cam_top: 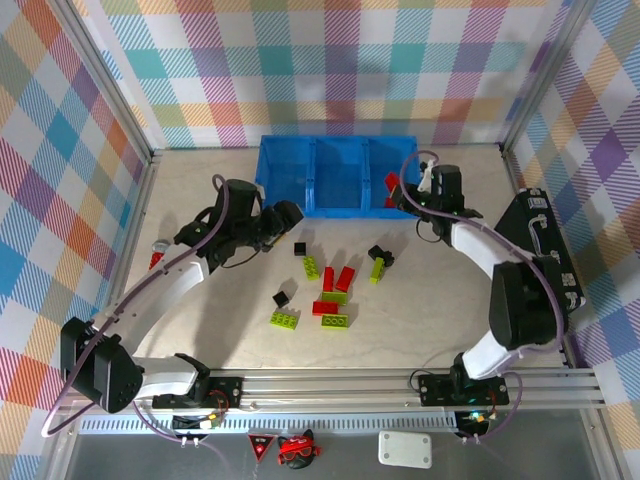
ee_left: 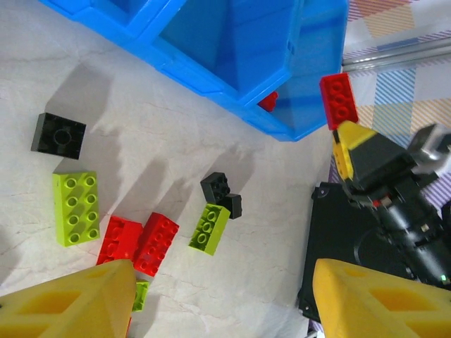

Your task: Sort the legos into containers by color

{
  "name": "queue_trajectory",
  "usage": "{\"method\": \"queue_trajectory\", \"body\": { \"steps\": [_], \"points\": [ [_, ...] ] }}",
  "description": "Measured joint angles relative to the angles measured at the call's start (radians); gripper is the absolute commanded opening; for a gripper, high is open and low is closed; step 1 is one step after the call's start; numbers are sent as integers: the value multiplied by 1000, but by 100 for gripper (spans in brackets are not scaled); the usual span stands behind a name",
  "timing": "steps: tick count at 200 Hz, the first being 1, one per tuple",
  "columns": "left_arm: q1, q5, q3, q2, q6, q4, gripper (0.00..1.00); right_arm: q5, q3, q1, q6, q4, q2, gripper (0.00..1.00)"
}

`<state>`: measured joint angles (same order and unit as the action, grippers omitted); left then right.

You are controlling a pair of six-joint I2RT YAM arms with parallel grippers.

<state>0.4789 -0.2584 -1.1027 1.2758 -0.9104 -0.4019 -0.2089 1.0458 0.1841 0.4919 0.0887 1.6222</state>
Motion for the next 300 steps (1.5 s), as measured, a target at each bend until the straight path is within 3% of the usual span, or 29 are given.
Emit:
{"method": "queue_trajectory", "body": {
  "steps": [97,154,184,225,271,300],
  "points": [
    [-7,66,20,-86,40,-98,69,-53,298,0,1,-107,360,28],
    [-11,100,21,-105,75,-151,70,-50,320,0,-6,-154,384,41],
    [-11,104,21,-74,104,-167,69,-36,308,0,-13,-196,320,42],
    [13,129,0,34,158,-202,64,-32,248,0,-30,-228,100,42],
    [119,196,-106,173,221,-233,51,-35,105,0,-59,-282,-143,42],
    [188,233,-159,286,249,-236,49,-31,47,0,-72,-392,-229,40]
  ]
}}
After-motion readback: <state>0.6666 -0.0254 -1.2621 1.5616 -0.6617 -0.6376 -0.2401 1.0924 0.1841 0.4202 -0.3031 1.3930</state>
